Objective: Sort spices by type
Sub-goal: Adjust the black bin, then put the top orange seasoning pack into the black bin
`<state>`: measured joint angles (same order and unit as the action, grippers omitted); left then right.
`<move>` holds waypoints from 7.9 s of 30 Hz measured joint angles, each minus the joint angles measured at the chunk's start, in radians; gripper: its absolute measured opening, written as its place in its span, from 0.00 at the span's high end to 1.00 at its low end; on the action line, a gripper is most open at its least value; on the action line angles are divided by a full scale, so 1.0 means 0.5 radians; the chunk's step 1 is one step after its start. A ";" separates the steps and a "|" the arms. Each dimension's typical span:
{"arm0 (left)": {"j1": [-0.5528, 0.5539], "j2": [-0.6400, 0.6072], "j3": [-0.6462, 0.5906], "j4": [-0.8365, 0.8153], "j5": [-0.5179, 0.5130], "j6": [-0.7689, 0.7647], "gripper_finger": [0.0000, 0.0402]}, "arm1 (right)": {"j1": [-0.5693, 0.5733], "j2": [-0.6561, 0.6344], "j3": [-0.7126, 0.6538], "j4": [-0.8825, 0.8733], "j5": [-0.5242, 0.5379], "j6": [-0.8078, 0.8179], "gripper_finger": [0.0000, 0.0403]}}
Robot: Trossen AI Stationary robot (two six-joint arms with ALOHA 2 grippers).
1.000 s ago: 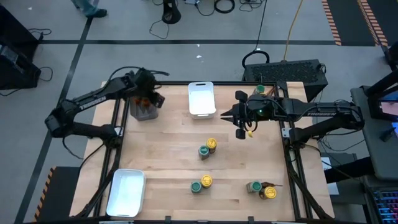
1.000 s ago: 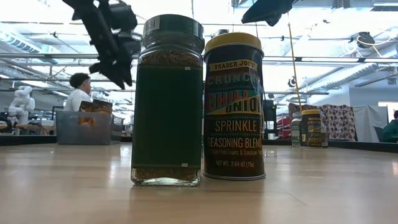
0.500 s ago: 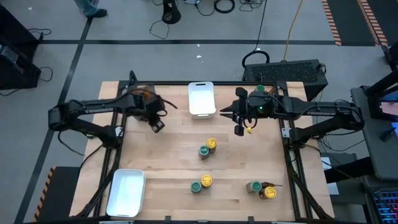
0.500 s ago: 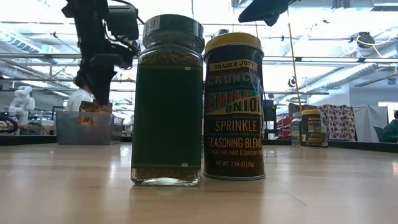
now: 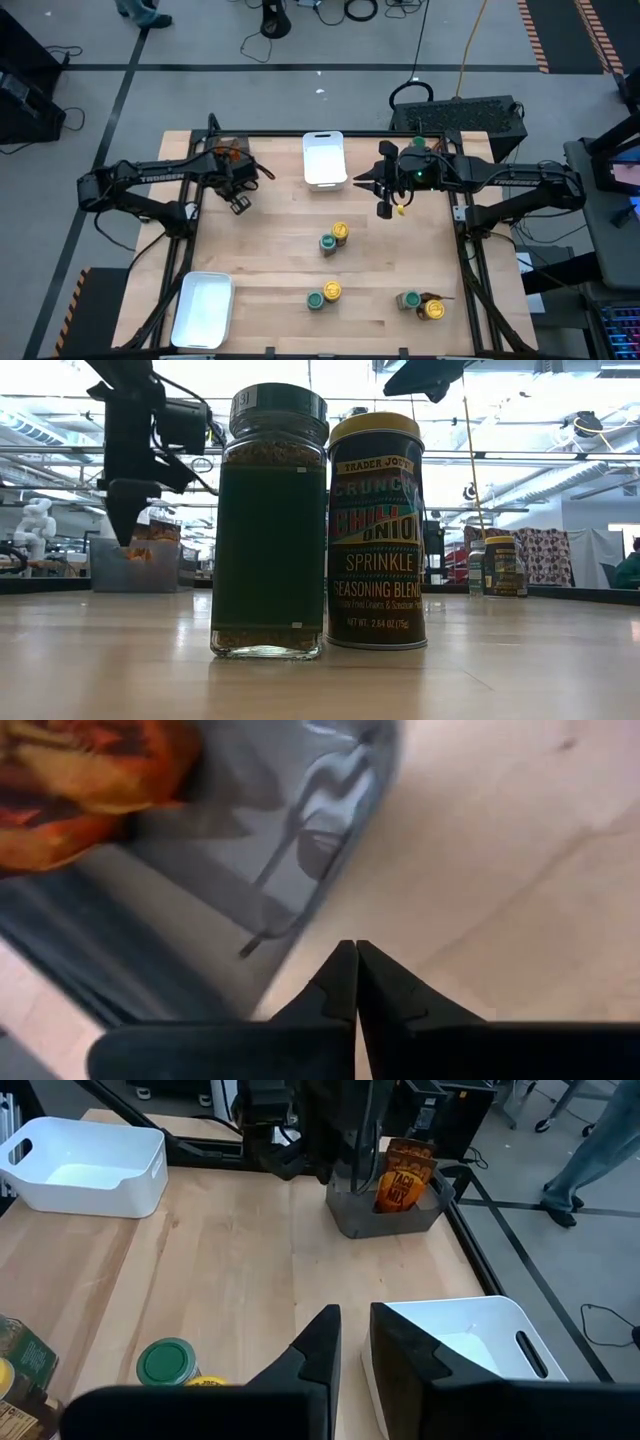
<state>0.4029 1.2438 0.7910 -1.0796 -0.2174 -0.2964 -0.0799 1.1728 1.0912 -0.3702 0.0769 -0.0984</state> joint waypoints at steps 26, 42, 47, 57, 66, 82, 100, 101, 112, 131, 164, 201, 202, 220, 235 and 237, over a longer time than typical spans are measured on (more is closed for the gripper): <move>0.267 -0.052 0.083 -0.200 -0.244 0.082 0.99 | 0.006 0.001 0.000 -0.062 -0.001 0.002 0.90; -0.290 -0.213 0.438 0.846 0.134 0.028 1.00 | -0.096 -0.019 0.000 -0.233 0.349 0.480 0.90; -0.391 -0.171 0.436 1.063 0.138 0.028 0.99 | -0.370 -0.114 0.000 -0.507 0.468 0.808 0.90; -0.445 -0.174 0.436 1.321 0.172 -0.026 0.86 | -1.015 -0.170 0.003 -0.873 0.519 0.921 0.81; -0.445 -0.173 0.436 1.301 0.211 -0.078 0.70 | -1.387 -0.133 0.002 -0.910 0.741 1.318 0.60; -0.445 -0.172 0.434 1.227 0.276 -0.078 0.68 | -1.582 0.124 0.000 -1.197 0.777 1.654 0.55; -0.445 -0.172 0.434 1.227 0.323 -0.060 0.68 | -1.611 0.331 -0.043 -1.362 0.944 2.099 0.55; -0.445 -0.172 0.434 1.228 0.323 -0.052 0.68 | -1.611 0.331 -0.071 -1.349 0.943 2.120 0.55; -0.444 -0.172 0.434 1.229 0.323 -0.022 0.68 | -1.609 0.331 -0.422 -0.936 0.879 2.279 0.55; -0.444 -0.172 0.434 1.249 0.323 -0.026 0.68 | -1.620 0.332 -0.612 -0.590 0.928 2.436 0.65; -0.389 -0.172 0.434 1.253 0.308 -0.022 0.68 | -1.617 -0.389 -0.610 -0.326 0.861 1.959 1.00; -0.346 -0.474 0.434 0.862 0.279 0.055 0.68 | -0.289 0.888 0.692 0.217 -0.014 0.776 1.00; -0.346 -0.495 0.434 0.850 0.265 0.044 0.68 | -0.262 0.956 0.737 0.218 -0.014 0.746 1.00; -0.347 -0.551 0.434 0.756 0.211 -0.076 0.68 | -0.024 1.738 1.020 0.225 -0.065 0.514 1.00; -0.346 -0.551 0.434 0.761 0.211 -0.097 0.68 | 0.011 1.810 1.021 0.212 -0.060 0.385 0.95; -0.346 -0.551 0.434 0.763 0.210 -0.129 0.68 | 0.010 1.810 1.021 0.200 -0.057 0.400 0.92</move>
<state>0.2297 0.9684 1.0080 -0.6983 -0.1123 -0.3608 -0.0750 2.0781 1.6016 -0.2701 0.0482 0.1018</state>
